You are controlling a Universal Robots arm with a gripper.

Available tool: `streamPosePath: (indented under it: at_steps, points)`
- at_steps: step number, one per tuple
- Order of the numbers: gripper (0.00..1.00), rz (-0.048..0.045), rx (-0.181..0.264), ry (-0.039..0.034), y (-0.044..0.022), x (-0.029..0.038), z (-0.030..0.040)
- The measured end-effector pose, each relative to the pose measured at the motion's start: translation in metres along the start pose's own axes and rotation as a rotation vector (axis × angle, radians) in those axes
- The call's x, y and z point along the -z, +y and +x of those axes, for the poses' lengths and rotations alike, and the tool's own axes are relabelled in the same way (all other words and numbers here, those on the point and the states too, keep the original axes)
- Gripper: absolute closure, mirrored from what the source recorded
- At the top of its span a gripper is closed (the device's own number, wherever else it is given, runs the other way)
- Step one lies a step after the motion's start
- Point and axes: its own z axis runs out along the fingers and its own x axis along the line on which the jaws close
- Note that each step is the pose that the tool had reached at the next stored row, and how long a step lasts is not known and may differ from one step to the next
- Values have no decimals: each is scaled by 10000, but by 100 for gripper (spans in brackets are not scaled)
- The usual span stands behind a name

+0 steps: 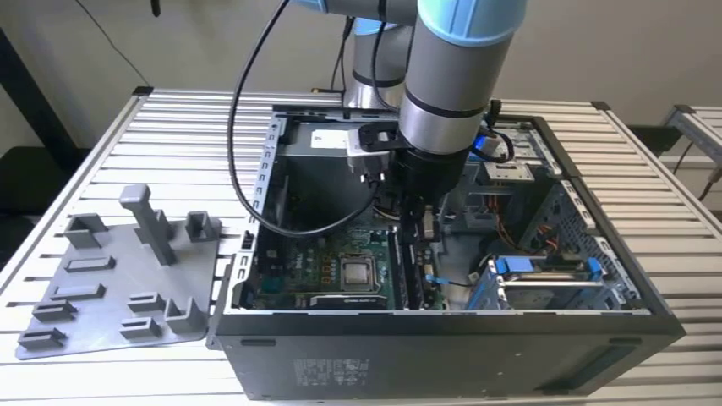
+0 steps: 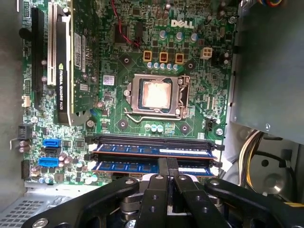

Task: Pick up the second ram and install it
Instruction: 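Press down the second ram until it locks into place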

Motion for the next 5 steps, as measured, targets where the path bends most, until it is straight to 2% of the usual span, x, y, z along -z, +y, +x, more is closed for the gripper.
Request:
streamPosePath:
  at_steps: [5]
  points:
    - [89,-15,-1,3,0,2,0]
